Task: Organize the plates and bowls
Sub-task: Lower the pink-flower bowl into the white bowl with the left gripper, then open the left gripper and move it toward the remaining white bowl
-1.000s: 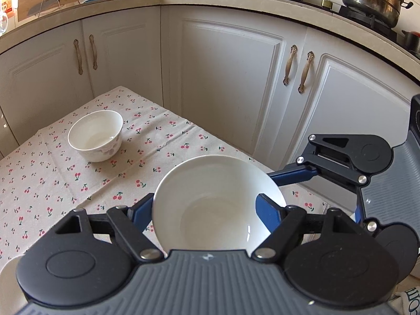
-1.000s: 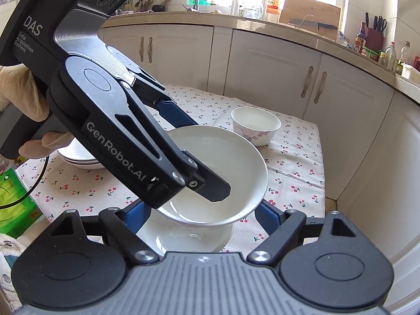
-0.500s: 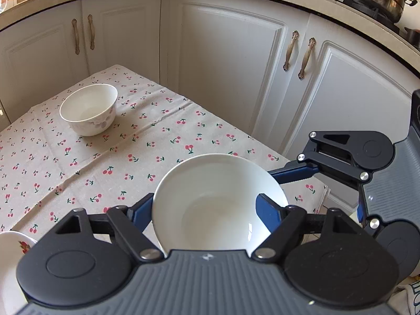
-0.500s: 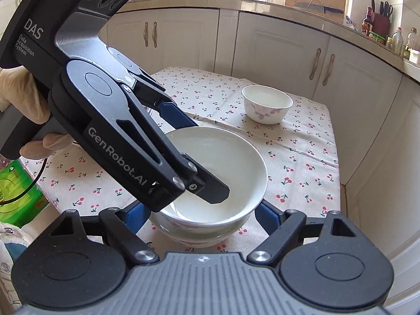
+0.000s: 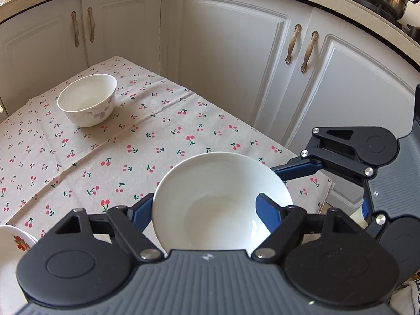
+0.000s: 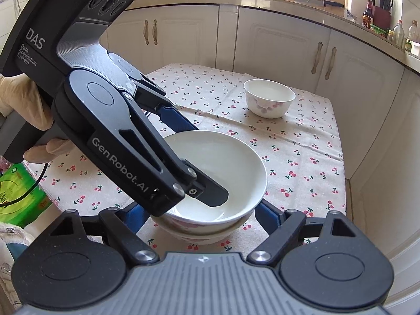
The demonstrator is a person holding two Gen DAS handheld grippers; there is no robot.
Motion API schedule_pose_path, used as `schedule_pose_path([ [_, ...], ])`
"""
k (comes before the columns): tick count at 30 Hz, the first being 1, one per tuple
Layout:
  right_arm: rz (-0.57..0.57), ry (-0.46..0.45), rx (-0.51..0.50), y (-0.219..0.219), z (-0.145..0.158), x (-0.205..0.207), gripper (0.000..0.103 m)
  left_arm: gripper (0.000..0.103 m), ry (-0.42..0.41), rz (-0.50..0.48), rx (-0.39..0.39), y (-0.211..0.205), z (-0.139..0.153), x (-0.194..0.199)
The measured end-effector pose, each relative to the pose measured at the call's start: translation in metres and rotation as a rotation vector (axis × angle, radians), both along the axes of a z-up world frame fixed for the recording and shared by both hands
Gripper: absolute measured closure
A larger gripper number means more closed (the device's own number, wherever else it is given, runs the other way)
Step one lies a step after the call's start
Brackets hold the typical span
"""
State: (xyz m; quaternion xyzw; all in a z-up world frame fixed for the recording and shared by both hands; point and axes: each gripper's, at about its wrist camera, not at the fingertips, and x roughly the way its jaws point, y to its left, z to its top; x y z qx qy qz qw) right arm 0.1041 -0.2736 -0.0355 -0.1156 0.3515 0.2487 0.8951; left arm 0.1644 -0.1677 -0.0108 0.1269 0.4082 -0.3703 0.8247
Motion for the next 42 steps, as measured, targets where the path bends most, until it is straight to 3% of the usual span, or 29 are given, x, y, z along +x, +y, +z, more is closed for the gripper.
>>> schedule_pose_path([
  [7, 0.003, 0.006, 0.009, 0.0, -0.002, 0.0, 0.013, 0.019, 0.005, 0.0, 0.002, 0.001, -0.002, 0.001],
  [10, 0.01, -0.044, 0.016, -0.001, 0.004, -0.005, 0.0, 0.017, 0.0, -0.004, -0.006, 0.002, 0.0, 0.001],
  [25, 0.041, -0.073, 0.019, -0.002, 0.021, -0.014, 0.0, 0.016, -0.041, 0.034, -0.018, 0.018, 0.016, 0.003],
  [32, 0.052, -0.187, -0.013, 0.0, 0.04, -0.023, 0.0, 0.016, -0.059, 0.049, -0.036, 0.025, 0.025, 0.003],
  [35, 0.008, -0.206, -0.061, -0.002, 0.046, -0.013, 0.0, 0.016, -0.066, 0.053, -0.045, 0.028, 0.029, 0.007],
  [42, -0.028, -0.238, -0.041, -0.02, 0.055, 0.021, 0.0, 0.013, -0.091, 0.074, -0.053, 0.031, 0.039, 0.025],
])
